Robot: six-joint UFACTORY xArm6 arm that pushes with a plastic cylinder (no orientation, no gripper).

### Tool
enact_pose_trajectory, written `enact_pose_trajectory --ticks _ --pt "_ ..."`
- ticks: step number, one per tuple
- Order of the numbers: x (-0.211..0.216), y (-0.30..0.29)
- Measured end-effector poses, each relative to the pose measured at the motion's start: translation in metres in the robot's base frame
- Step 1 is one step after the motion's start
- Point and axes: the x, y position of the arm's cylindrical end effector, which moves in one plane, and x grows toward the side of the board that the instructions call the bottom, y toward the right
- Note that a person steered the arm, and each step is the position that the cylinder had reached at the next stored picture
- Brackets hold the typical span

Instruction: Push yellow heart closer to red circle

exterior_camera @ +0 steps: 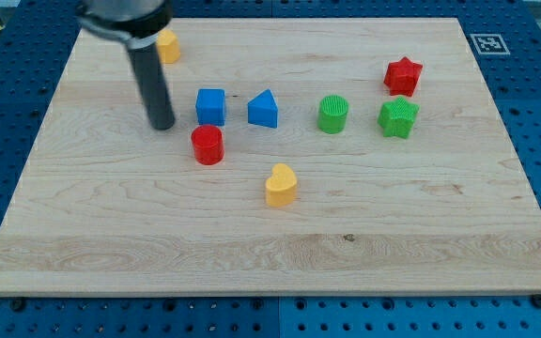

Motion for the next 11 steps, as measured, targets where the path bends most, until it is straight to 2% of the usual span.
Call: enact_pose_trajectory --ticks 1,2,3,4,5,8,11 --pt "0.051 -0.014" --pt "0.104 0.017" --pt "0.123 0.09" --pt "0.123 0.179" --pt "0.123 0.214" --pt "0.098 0.207" --pt "0.094 0.138"
